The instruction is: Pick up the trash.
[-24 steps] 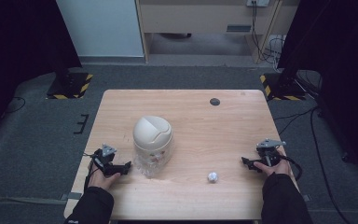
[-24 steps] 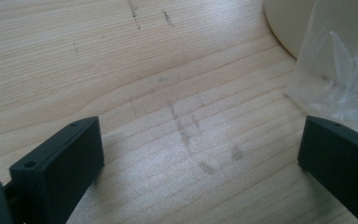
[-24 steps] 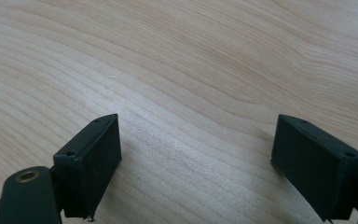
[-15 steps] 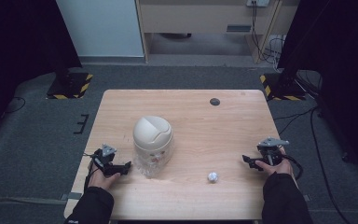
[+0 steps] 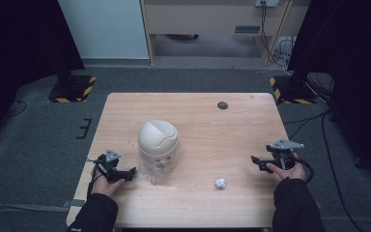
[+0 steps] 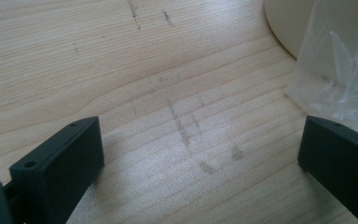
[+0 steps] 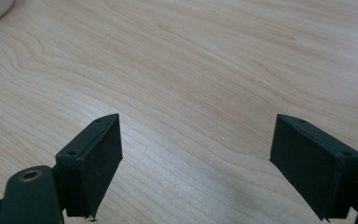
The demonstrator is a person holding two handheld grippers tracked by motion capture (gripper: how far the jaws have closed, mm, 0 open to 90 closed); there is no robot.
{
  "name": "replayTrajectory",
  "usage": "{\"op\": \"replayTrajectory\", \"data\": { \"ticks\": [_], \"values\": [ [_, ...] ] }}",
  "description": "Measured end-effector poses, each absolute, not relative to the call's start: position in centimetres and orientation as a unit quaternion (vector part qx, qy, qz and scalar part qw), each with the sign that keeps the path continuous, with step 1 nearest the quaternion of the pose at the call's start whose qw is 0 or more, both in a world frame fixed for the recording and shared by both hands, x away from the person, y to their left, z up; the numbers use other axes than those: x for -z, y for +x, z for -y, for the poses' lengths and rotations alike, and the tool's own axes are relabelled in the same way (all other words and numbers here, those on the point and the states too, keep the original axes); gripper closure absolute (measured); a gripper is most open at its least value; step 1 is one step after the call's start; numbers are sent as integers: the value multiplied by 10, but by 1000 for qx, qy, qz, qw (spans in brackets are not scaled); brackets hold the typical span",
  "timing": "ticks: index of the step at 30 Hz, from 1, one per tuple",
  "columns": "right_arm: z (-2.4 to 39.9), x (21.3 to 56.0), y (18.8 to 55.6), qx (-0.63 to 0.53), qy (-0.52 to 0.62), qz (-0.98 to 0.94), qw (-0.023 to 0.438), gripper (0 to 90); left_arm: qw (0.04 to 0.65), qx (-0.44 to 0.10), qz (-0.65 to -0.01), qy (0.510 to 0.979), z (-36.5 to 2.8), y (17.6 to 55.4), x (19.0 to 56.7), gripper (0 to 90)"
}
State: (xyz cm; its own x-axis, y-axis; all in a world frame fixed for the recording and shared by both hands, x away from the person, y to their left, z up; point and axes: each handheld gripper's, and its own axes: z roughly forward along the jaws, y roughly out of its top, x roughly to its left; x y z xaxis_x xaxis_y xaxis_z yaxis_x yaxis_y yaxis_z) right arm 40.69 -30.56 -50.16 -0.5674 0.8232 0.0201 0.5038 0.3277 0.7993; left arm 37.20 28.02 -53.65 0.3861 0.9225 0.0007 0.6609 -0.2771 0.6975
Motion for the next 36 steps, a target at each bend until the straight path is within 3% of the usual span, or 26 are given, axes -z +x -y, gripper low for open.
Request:
{"op": "replayTrajectory", "data": {
  "ticks": [36],
  "values": [
    [266, 426, 420, -481, 339, -773, 237, 192, 313, -209, -513, 771, -280, 372, 536, 0]
  ]
}}
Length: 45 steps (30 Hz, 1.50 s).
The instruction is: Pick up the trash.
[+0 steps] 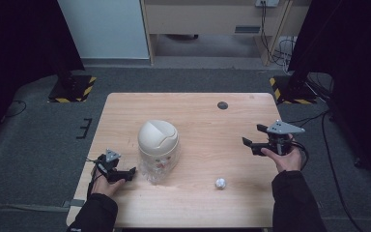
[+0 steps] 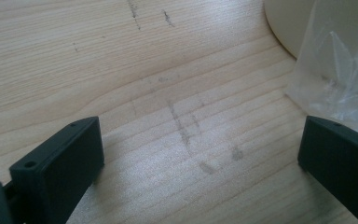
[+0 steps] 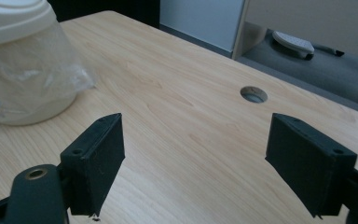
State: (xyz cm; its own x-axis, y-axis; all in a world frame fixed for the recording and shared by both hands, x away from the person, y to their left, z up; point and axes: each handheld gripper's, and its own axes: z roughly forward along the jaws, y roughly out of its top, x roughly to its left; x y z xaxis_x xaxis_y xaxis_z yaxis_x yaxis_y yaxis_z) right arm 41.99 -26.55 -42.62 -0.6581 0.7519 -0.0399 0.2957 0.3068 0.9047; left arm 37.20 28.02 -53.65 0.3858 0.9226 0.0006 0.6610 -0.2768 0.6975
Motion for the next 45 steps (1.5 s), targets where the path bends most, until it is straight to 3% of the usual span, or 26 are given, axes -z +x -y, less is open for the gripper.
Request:
{"op": "replayTrajectory", "data": {
  "ticks": [45],
  "values": [
    [203, 349, 455, -529, 266, -766, 250, 175, 313, -208, -513, 772, -280, 372, 536, 0]
  ]
}}
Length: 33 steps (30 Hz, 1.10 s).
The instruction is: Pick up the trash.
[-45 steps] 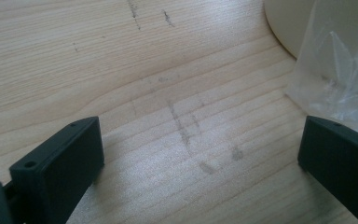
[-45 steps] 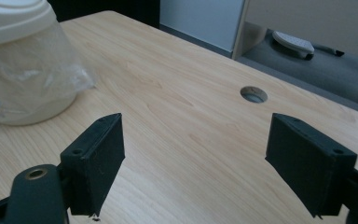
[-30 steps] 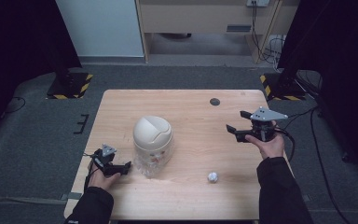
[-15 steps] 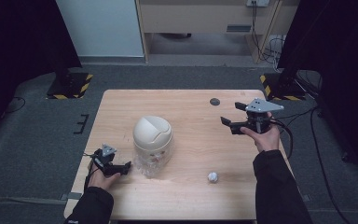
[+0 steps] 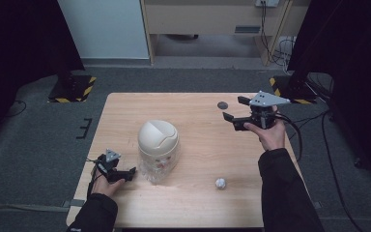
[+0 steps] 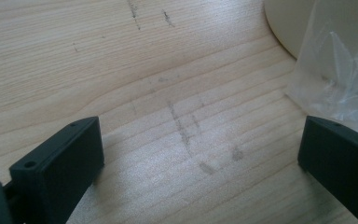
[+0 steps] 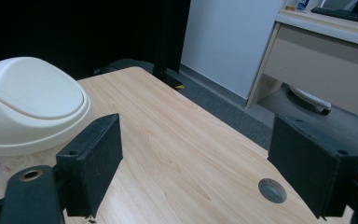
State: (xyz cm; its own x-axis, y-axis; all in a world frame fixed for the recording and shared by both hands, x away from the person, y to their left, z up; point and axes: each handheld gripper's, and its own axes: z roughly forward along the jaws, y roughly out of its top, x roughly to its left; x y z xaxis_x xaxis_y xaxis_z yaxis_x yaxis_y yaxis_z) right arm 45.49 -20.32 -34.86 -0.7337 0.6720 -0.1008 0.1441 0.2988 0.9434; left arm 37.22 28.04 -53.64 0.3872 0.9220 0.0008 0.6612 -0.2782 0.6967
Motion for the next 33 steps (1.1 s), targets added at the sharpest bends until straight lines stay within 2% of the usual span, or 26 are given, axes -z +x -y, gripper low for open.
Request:
{"op": "replayTrajectory", "data": {
  "ticks": [16, 33],
  "values": [
    [172, 324, 463, -540, 239, -769, 246, 175, 313, -208, -513, 772, -280, 372, 536, 0],
    [138, 313, 470, -543, 212, -779, 230, 175, 313, -208, -512, 772, -280, 373, 536, 0]
  ]
}}
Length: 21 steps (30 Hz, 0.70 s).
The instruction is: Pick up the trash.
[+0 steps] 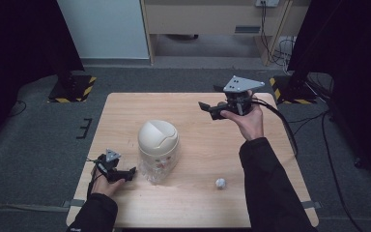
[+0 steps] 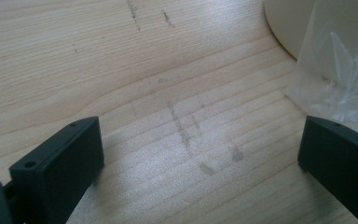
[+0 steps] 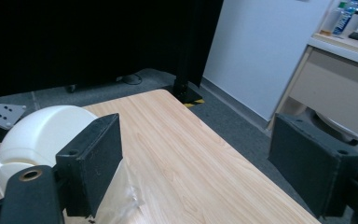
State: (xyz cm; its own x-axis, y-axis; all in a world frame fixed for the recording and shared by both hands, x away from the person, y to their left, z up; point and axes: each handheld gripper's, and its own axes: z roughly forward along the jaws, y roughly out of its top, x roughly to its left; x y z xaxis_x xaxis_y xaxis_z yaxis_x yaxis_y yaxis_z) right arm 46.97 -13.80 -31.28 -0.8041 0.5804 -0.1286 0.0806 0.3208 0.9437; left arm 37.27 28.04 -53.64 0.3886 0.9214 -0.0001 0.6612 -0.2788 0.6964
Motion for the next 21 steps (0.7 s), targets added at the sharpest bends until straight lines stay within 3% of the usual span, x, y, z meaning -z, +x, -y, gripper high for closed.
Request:
{"op": "replayTrajectory", "data": {
  "ticks": [21],
  "values": [
    [116, 315, 483, -556, 199, -781, 203, 183, 313, -207, -512, 772, -280, 373, 536, 0]
  ]
}}
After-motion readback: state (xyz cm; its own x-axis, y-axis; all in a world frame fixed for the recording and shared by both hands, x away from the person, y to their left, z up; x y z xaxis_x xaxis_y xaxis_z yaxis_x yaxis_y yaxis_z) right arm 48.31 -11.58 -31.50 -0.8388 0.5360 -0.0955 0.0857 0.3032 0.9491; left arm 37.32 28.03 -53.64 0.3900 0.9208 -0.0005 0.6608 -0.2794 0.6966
